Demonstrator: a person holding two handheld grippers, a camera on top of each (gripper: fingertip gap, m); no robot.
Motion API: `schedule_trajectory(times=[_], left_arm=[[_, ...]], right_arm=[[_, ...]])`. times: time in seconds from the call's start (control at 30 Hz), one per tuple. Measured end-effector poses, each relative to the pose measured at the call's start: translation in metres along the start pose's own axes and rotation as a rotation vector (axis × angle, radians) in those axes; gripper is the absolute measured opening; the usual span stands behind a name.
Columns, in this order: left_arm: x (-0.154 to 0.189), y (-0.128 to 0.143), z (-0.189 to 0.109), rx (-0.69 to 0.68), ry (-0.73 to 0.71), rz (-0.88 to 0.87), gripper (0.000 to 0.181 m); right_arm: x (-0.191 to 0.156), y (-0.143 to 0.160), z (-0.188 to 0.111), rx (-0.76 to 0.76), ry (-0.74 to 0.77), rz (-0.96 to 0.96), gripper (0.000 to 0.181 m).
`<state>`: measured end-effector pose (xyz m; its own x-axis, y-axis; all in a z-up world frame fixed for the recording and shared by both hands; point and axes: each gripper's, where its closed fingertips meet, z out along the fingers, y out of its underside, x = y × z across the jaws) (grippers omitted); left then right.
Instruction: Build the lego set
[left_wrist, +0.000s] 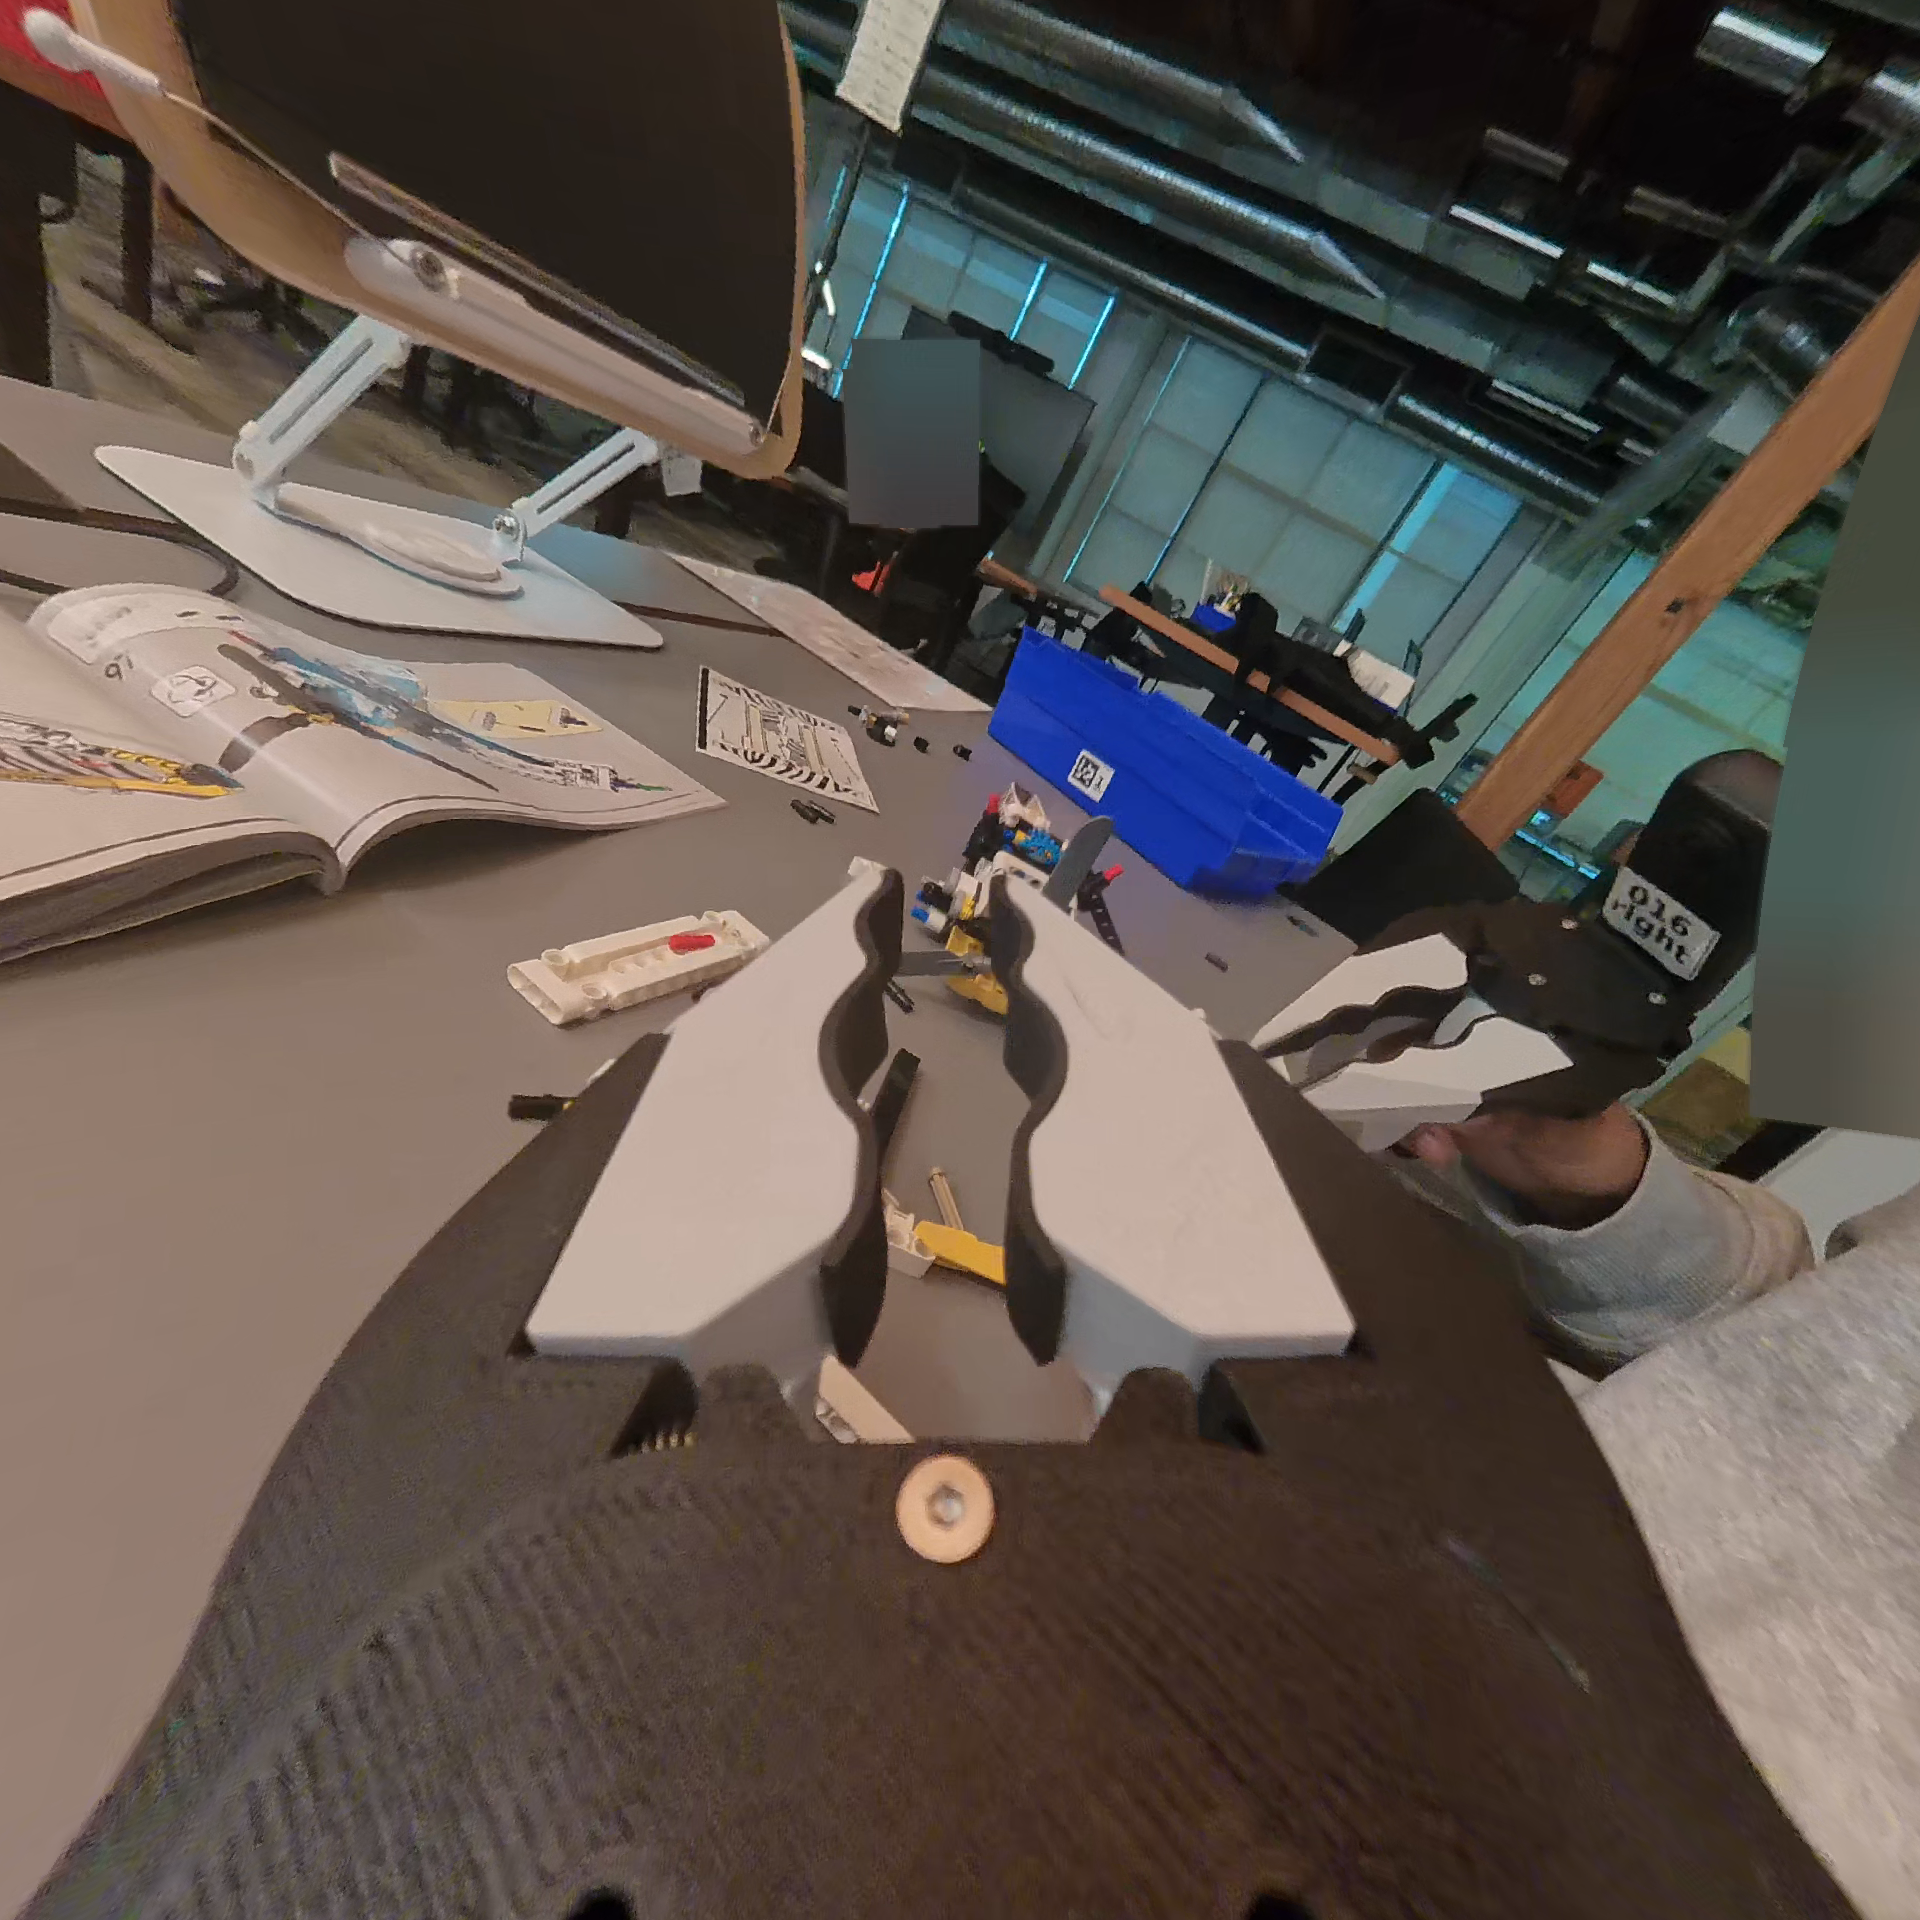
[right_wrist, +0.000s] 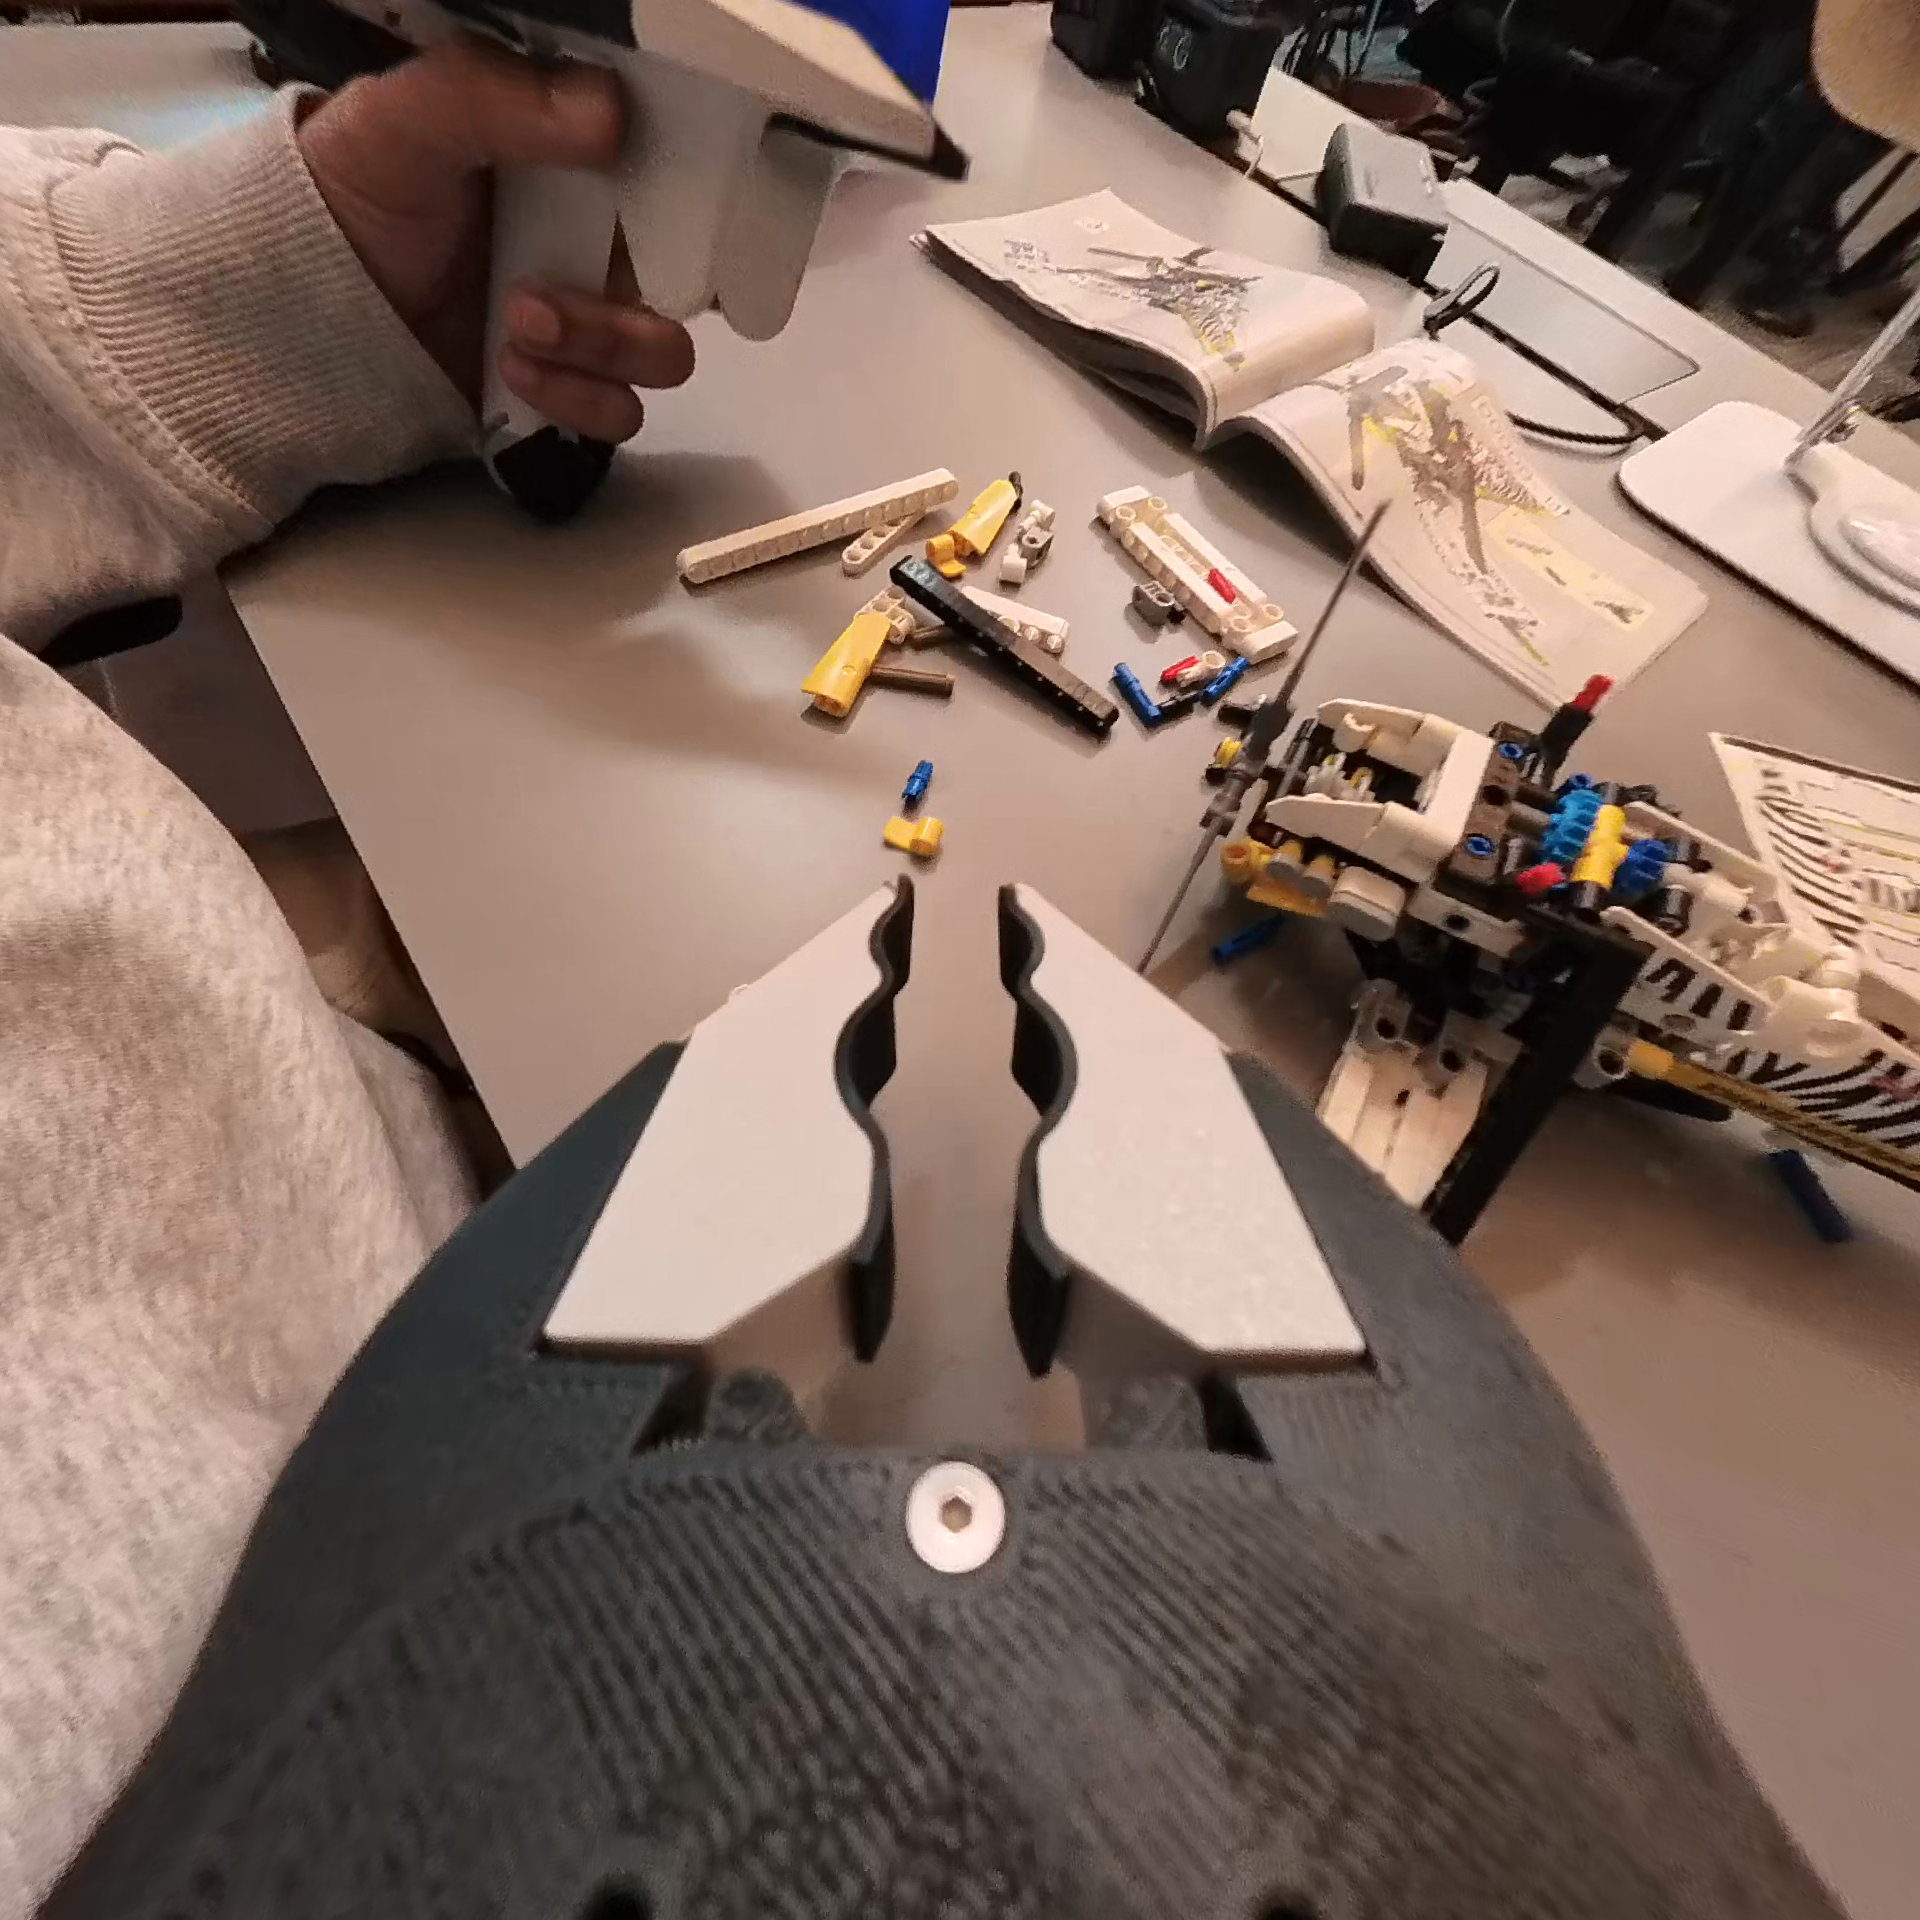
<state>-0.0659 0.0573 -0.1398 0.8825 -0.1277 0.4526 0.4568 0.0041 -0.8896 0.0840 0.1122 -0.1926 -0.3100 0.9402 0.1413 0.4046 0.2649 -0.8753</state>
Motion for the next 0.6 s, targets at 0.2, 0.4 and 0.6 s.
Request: schedule_trajectory(times=[0.2,0.4,0.6], left_arm=[[-0.026,0.044,0.032,-0.433,-0.209,0.064,0.013],[-0.034,0.076,0.068,-0.727,-0.246,0.314,0.023],[-0.038,0.093,0.077,-0.818,-0.221,0.265,0.023]], right_arm=[[0.011,-0.004,-0.012,0.04,0.029,-0.004,0.015],[0.018,0.001,-0.023,0.054,0.063,0.003,0.016],[0.024,0.008,-0.034,0.083,0.089,0.028,0.016]])
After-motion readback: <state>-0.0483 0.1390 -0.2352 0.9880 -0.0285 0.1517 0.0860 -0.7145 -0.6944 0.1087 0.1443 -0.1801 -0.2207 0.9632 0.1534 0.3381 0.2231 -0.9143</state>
